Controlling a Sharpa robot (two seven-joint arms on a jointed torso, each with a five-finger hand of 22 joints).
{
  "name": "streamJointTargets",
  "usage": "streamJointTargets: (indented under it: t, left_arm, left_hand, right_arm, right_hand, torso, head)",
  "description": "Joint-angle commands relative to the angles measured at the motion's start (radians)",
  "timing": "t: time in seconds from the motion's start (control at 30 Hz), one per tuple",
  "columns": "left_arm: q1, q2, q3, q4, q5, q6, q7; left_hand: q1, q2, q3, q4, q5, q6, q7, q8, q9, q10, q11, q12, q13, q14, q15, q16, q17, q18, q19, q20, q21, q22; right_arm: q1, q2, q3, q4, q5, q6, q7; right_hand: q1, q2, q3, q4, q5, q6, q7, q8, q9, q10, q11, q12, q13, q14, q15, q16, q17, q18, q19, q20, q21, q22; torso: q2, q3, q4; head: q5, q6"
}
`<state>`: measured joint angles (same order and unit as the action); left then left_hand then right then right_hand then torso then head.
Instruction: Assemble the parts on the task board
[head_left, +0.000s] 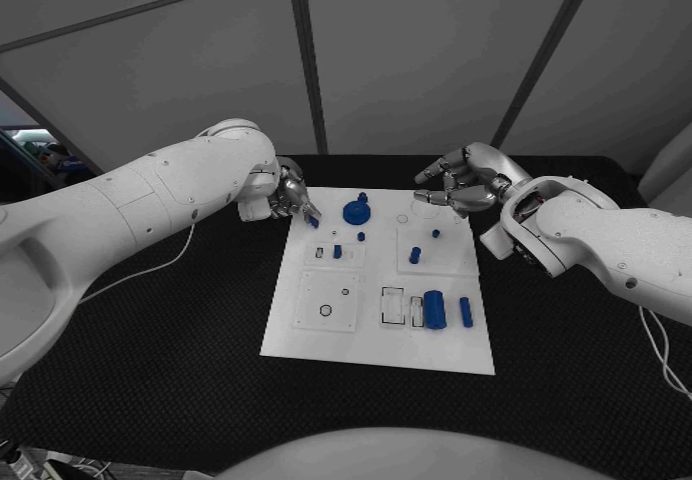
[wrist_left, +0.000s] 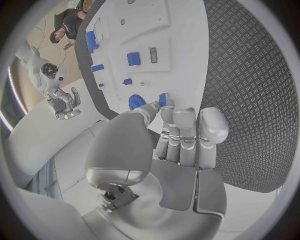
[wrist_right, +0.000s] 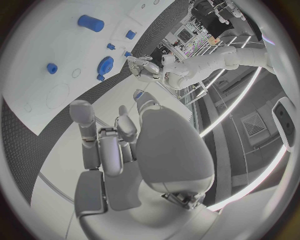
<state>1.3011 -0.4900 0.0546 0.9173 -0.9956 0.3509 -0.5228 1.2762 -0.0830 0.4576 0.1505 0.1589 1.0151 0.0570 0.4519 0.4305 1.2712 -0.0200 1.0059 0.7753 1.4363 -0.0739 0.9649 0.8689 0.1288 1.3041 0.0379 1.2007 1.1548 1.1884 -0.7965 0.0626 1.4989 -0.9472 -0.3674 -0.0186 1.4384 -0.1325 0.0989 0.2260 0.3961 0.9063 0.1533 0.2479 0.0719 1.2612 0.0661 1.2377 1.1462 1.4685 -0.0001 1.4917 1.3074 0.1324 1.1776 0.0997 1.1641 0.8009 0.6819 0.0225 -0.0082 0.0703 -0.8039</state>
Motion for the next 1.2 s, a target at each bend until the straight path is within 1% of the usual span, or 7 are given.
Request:
streamJointTargets:
  t: [0.03,0.33,0.53,0.63,0.87,1.03,1.2]
  left_arm:
    - [0.002,-0.023,0.001,0.031,0.086,-0.062,0.015]
    - [0.002,-0.125,0.002,0.191,0.171,-0.171,0.018]
    - [-0.004,-0.187,0.0,0.307,0.141,-0.215,0.027]
    - [-0.011,-0.202,-0.002,0.34,0.094,-0.226,0.035]
    - [-0.044,-0.222,-0.014,0.407,-0.045,-0.25,0.045]
    - [-0.067,-0.225,-0.019,0.428,-0.107,-0.254,0.045]
    - [-0.078,-0.228,-0.02,0.438,-0.134,-0.249,0.041]
  left_hand:
    - [-0.03,-0.013,0.168,-0.129,0.0,-0.006,-0.005,0.017,0.048,0.013,-0.004,-0.005,-0.002,0.005,-0.001,0.008,0.003,-0.02,0.008,-0.002,0.007,0.005]
    - [-0.084,-0.056,0.266,-0.168,0.021,-0.005,-0.011,0.055,0.081,0.038,-0.009,0.001,0.007,0.008,-0.01,0.012,0.007,-0.025,0.027,-0.008,0.027,0.031]
    - [-0.091,-0.069,0.283,-0.179,0.025,-0.004,-0.012,0.062,0.088,0.042,-0.011,-0.003,0.003,0.008,-0.011,0.012,0.008,-0.027,0.03,-0.009,0.031,0.037]
    - [-0.092,-0.073,0.286,-0.182,0.026,-0.003,-0.013,0.064,0.09,0.044,-0.012,-0.004,0.002,0.008,-0.012,0.012,0.008,-0.027,0.032,-0.01,0.033,0.039]
    - [-0.094,-0.08,0.294,-0.187,0.027,-0.001,-0.014,0.067,0.093,0.048,-0.013,-0.006,0.0,0.008,-0.012,0.013,0.009,-0.028,0.035,-0.011,0.037,0.044]
    - [-0.094,-0.083,0.299,-0.189,0.027,0.001,-0.014,0.068,0.094,0.051,-0.014,-0.007,-0.001,0.008,-0.013,0.013,0.009,-0.029,0.038,-0.011,0.04,0.048]
    - [-0.095,-0.086,0.303,-0.19,0.028,0.002,-0.015,0.069,0.095,0.053,-0.014,-0.007,0.0,0.009,-0.013,0.013,0.009,-0.03,0.039,-0.011,0.042,0.05]
  right_arm:
    - [0.001,-0.001,0.001,0.001,0.002,0.005,0.007]
    - [0.001,-0.006,0.001,-0.002,0.002,0.004,0.007]
    - [0.001,-0.007,0.001,-0.003,0.003,0.004,0.007]
    - [0.001,-0.008,0.001,-0.003,0.003,0.004,0.006]
    - [0.001,-0.009,0.001,-0.003,0.003,0.005,0.006]
    - [0.001,-0.01,0.001,-0.002,0.003,0.005,0.006]
    - [0.001,-0.012,0.001,-0.001,0.003,0.005,0.006]
  right_hand:
    - [-0.002,0.01,0.005,0.001,0.003,-0.006,0.001,0.003,-0.001,-0.002,0.002,0.0,0.001,0.061,-0.007,-0.005,0.108,0.011,-0.003,0.001,-0.004,-0.001]
    - [-0.002,0.011,0.006,0.001,0.004,-0.006,0.001,0.003,-0.001,-0.003,0.002,-0.001,0.0,0.061,-0.007,-0.006,0.107,0.011,-0.003,0.001,-0.005,-0.002]
    - [-0.002,0.011,0.006,0.001,0.004,-0.006,0.001,0.003,-0.001,-0.003,0.002,-0.001,0.0,0.061,-0.007,-0.006,0.107,0.011,-0.003,0.001,-0.005,-0.002]
    - [-0.002,0.011,0.006,0.001,0.004,-0.006,0.001,0.003,-0.001,-0.003,0.002,-0.001,0.0,0.061,-0.007,-0.006,0.107,0.011,-0.003,0.001,-0.005,-0.002]
    - [-0.002,0.011,0.006,0.001,0.004,-0.006,0.001,0.003,-0.001,-0.003,0.002,-0.001,0.0,0.061,-0.007,-0.006,0.107,0.011,-0.003,0.001,-0.005,-0.002]
    - [-0.003,0.011,0.006,0.002,0.004,-0.006,0.001,0.004,-0.001,-0.003,0.002,-0.001,0.0,0.06,-0.007,-0.006,0.107,0.011,-0.004,0.001,-0.006,-0.003]
    - [-0.003,0.011,0.006,0.002,0.004,-0.006,0.001,0.004,-0.001,-0.003,0.002,-0.001,0.0,0.06,-0.007,-0.006,0.107,0.011,-0.004,0.001,-0.006,-0.003]
  torso:
    - [-0.001,0.0001,0.0005]
    - [-0.004,0.0002,0.0061]
    - [-0.003,0.0004,0.0045]
    - [-0.003,0.0007,0.0049]
    - [-0.002,0.0,0.0036]
    - [-0.001,0.0003,0.0029]
    - [-0.002,0.0002,0.0035]
  head:
    - [0.002,0.002]
    - [0.003,-0.002]
    - [0.007,-0.004]
    - [0.008,-0.005]
    - [0.01,-0.008]
    - [0.009,-0.008]
    - [0.009,-0.009]
